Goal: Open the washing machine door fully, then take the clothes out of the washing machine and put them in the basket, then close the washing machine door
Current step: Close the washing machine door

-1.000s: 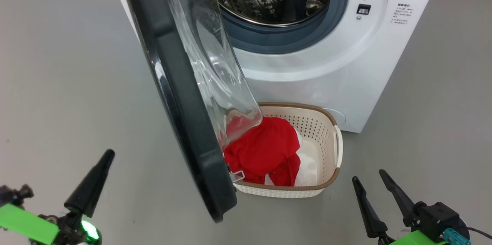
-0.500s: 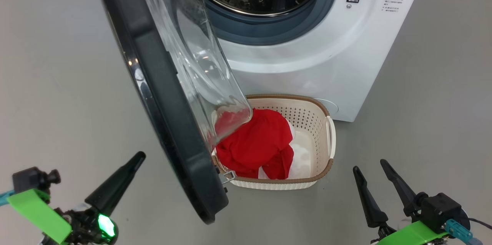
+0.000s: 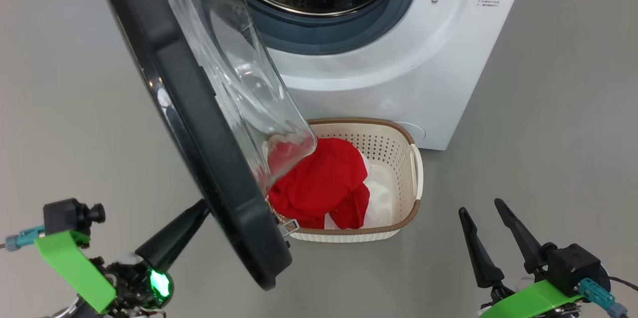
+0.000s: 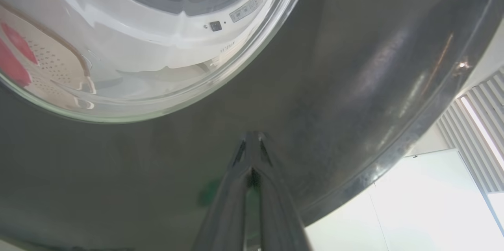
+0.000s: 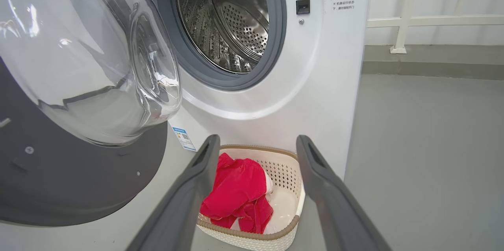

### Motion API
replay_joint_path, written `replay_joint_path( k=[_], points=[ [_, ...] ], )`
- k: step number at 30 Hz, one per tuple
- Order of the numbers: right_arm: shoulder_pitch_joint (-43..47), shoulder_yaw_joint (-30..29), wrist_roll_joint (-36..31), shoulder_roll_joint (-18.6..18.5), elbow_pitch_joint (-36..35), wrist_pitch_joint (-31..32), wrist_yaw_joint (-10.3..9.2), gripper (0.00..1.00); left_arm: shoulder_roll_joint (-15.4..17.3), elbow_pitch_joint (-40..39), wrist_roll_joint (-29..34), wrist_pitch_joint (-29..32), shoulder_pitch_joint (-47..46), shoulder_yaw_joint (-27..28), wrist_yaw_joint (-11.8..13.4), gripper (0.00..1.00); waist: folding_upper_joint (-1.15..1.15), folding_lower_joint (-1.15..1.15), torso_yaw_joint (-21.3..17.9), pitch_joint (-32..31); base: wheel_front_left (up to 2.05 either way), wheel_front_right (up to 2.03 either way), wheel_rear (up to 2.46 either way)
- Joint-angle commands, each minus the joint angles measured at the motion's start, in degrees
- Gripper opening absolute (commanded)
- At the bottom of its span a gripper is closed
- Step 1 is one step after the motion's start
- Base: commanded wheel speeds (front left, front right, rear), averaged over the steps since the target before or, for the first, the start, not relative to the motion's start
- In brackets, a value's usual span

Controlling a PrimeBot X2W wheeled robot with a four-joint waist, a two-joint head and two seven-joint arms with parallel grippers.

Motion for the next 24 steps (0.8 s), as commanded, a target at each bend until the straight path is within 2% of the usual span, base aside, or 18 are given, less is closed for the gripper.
replay_joint_path(
  k=[1, 8, 24],
  points=[
    [-1.66, 1.39, -0.3, -0.14, -1.4, -0.36, 0.02, 1.0, 0.53, -2.18, 0.74, 0.99, -2.27, 2.31, -0.32, 0.0, 0.0, 0.0, -0.5, 0.28, 0.0, 0.0, 0.0],
    [-2.03, 1.48, -0.22, 0.07, -1.44, -0.36, 0.02, 1.0, -1.05, -2.68, 3.21, 1.21, -3.68, 2.09, -0.32, 0.0, 0.0, 0.0, -2.18, 0.72, 0.0, 0.0, 0.0],
    [-3.19, 1.37, -0.03, 0.8, -1.55, -0.36, 0.02, 1.0, -2.87, -0.18, 6.88, -3.04, -10.07, -1.2, -0.32, 0.0, 0.0, 0.0, -7.33, 2.36, 0.0, 0.0, 0.0]
  ],
)
